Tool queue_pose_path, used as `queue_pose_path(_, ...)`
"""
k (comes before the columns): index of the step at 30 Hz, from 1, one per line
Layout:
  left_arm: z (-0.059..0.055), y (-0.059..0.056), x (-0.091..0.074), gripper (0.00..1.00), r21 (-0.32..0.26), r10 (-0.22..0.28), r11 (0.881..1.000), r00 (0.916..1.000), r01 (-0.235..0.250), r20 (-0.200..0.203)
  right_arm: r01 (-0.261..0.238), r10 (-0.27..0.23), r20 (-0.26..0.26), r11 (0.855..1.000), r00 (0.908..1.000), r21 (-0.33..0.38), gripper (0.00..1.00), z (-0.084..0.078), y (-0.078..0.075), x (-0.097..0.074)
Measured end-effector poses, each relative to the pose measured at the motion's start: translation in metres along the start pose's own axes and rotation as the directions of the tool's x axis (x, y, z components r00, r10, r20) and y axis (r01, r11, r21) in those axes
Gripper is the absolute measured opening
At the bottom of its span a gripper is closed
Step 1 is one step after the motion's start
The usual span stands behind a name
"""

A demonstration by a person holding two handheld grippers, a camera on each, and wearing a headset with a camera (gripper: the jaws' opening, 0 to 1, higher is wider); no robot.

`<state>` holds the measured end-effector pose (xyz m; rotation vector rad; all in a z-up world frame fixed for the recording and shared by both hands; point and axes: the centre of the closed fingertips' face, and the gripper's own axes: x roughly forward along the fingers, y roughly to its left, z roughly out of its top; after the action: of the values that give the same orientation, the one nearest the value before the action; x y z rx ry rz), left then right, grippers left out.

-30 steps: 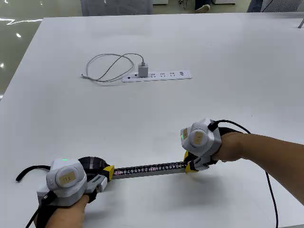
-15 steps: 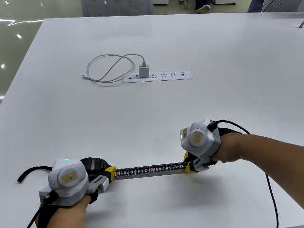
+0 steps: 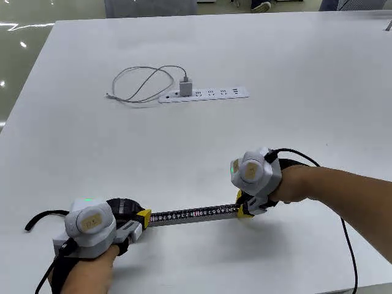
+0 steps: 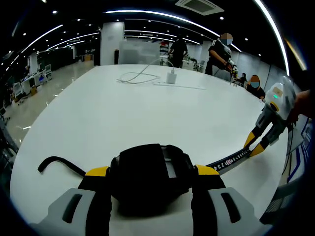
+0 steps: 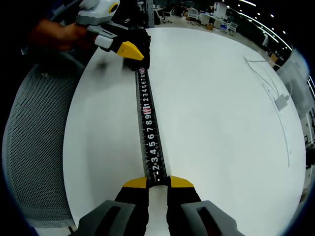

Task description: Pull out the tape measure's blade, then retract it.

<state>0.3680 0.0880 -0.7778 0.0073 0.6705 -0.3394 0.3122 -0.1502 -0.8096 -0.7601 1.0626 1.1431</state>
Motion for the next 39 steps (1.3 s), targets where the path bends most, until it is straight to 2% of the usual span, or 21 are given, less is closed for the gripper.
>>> queue_pose_path(15, 0.0, 0.001, 0.001, 0.62, -0.007, -0.003, 1.0, 1.0, 0.003, -0.006, 0.013, -0.013, -0.005, 1.0, 0.9999, 0.023, 0.09, 0.007, 0.001, 0.002)
queue_pose_path(20, 0.0, 0.001, -0.001, 0.61, -0.016, -0.01, 1.0, 0.9999, 0.01, -0.006, 0.014, -0.014, 0.01, 0.999, 0.9999, 0.045, 0.09, 0.009, 0.001, 0.003)
queue_pose_path(23, -0.001, 0.001, -0.001, 0.61, -0.016, -0.013, 1.0, 0.9999, 0.013, -0.007, 0.018, -0.018, 0.002, 1.0, 0.9998, 0.014, 0.09, 0.011, 0.002, 0.004)
queue_pose_path(39, -0.001, 0.001, 0.0, 0.61, -0.031, -0.021, 0.999, 0.9997, 0.02, -0.011, 0.019, -0.019, -0.005, 1.0, 0.9998, 0.023, 0.1, 0.015, 0.001, 0.006)
